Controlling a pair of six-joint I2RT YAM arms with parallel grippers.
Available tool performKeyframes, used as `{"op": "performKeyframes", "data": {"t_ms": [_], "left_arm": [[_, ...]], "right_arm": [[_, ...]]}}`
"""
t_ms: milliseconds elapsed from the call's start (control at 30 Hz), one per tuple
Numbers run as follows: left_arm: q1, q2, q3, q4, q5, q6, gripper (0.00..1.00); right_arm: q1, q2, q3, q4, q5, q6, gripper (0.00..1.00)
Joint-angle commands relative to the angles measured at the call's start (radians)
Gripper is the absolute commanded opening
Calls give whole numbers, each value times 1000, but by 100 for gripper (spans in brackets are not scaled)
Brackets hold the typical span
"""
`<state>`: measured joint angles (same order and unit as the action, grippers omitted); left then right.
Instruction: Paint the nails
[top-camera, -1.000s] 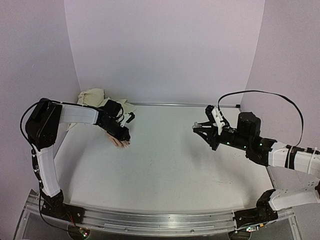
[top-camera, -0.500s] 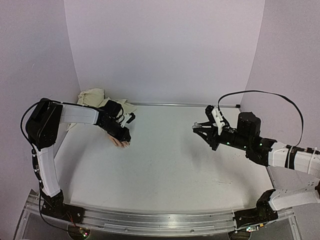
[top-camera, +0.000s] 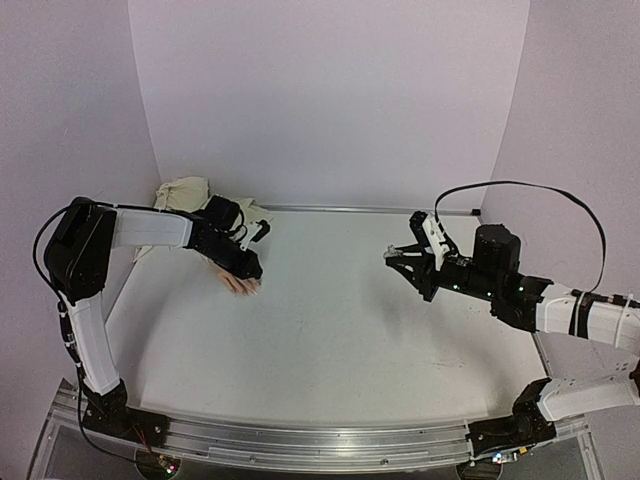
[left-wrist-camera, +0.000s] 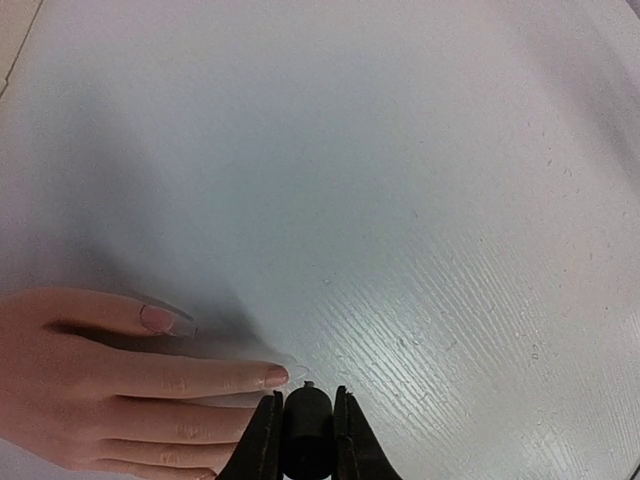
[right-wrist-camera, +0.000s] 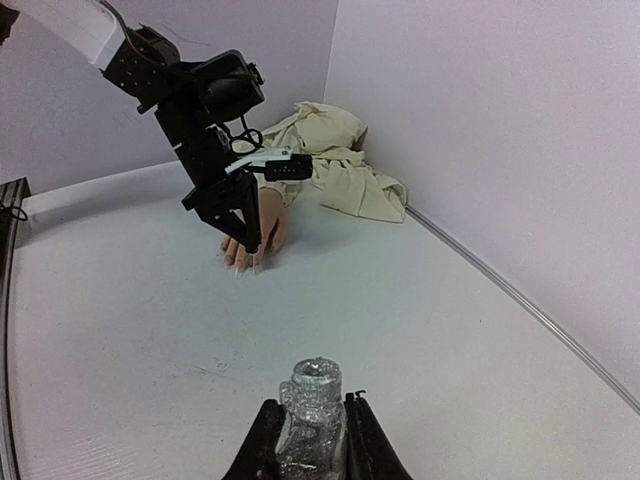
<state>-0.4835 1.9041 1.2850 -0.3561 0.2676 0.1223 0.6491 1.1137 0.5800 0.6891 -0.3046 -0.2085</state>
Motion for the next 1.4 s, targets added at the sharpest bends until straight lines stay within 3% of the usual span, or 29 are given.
{"op": "performKeyframes", "data": {"t_ms": [0,1367], "left_arm": [[6,-26,17,33,-11,-12,0],[25,26,46,53,-12,-17,0]], "right_arm": [[-3,-3,12,70,-21,12,0],[-3,0,11,70,-29,13,0]]}}
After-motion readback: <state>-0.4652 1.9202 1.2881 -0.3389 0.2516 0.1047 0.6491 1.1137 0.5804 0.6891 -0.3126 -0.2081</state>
